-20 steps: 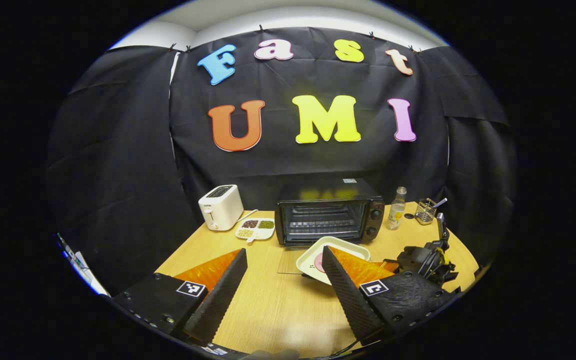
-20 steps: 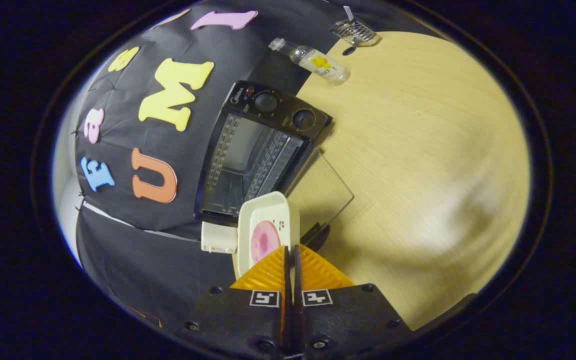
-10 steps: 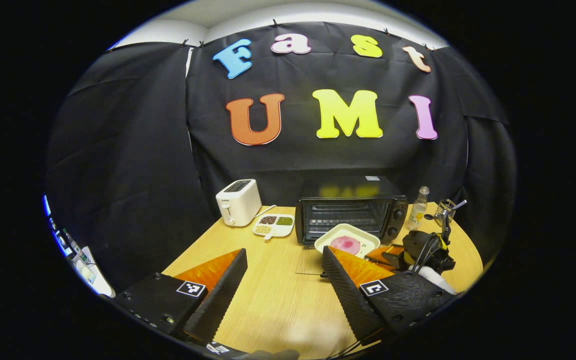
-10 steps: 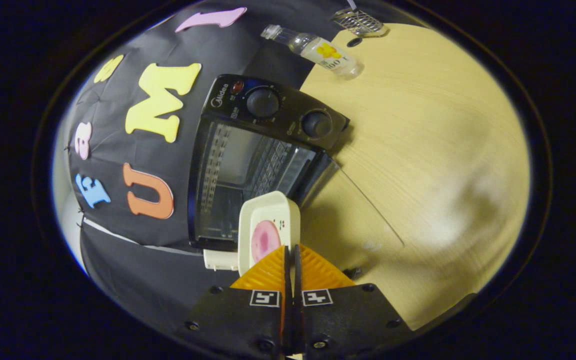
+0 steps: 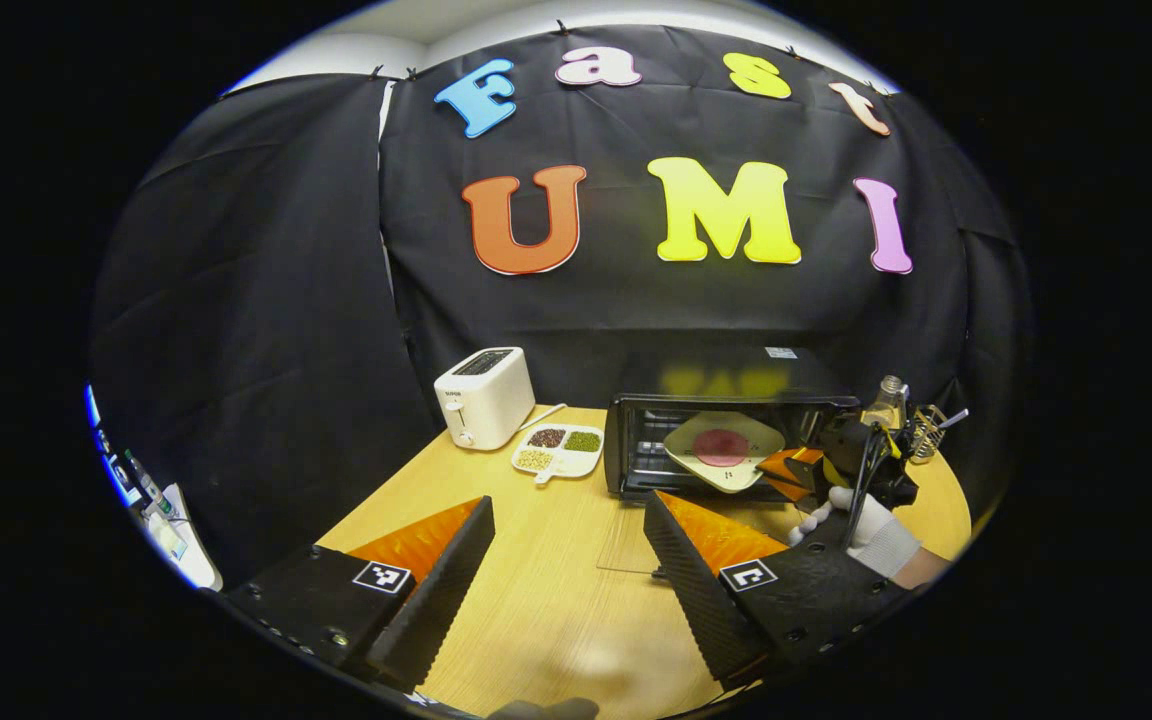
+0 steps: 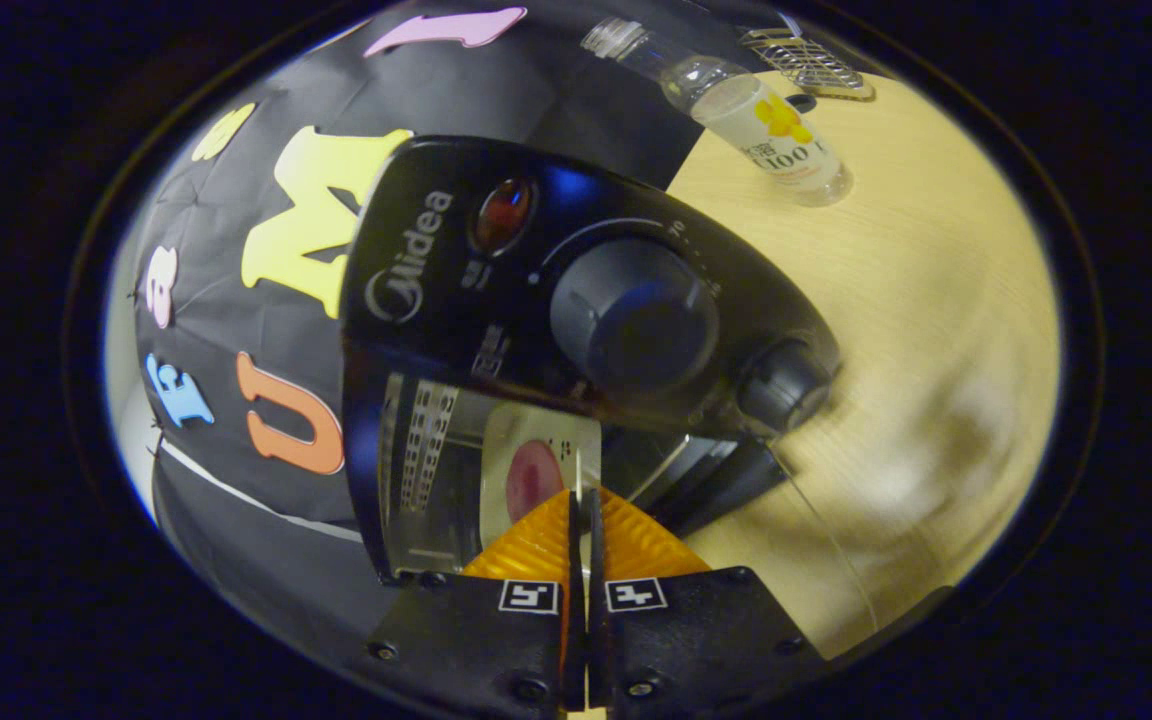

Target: Open the electric oven with the left hand, put the food in, and close the electric oven.

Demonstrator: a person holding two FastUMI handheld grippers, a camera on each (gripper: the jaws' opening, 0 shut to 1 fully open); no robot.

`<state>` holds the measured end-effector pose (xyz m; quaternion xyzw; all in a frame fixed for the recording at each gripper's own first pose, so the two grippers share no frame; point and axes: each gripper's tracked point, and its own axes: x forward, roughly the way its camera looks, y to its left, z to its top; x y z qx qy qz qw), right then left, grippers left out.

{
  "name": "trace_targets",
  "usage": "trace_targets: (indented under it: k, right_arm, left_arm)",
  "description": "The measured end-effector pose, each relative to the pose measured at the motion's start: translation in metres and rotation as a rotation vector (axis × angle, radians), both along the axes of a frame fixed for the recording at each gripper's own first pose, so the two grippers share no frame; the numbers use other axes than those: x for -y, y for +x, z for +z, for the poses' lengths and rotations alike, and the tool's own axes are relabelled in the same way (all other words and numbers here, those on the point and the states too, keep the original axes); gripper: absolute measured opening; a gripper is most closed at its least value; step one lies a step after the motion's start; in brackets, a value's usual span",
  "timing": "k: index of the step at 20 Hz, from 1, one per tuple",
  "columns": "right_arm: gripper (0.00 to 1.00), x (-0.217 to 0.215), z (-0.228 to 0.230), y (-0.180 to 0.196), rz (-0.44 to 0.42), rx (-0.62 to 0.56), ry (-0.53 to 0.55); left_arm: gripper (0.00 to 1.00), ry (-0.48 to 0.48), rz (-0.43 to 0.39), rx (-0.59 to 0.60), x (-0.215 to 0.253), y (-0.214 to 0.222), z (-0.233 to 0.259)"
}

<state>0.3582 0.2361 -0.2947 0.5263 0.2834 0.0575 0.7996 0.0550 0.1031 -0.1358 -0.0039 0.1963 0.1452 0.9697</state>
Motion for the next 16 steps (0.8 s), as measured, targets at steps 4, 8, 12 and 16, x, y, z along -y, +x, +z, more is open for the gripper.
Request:
trace_targets:
  k: [4,8,12,16]
  right_arm:
    - [0.03,0.002,-0.003,0.02,0.002,-0.006,-0.028]
    - [0.11,-0.001,0.01,0.018,0.024,0.029,0.011]
    - [0.45,0.012,0.025,-0.001,0.034,0.057,-0.027]
    - [0.77,0.038,0.044,-0.037,0.036,0.09,-0.106]
  left_arm:
    - [0.96,-0.025,0.014,-0.02,0.001,0.01,-0.008]
    - [0.96,-0.03,0.003,-0.025,0.001,0.012,-0.01]
    - [0.96,-0.039,-0.03,-0.004,0.009,0.015,-0.008]
    - [0.96,-0.031,-0.09,0.03,0.021,0.009,-0.001]
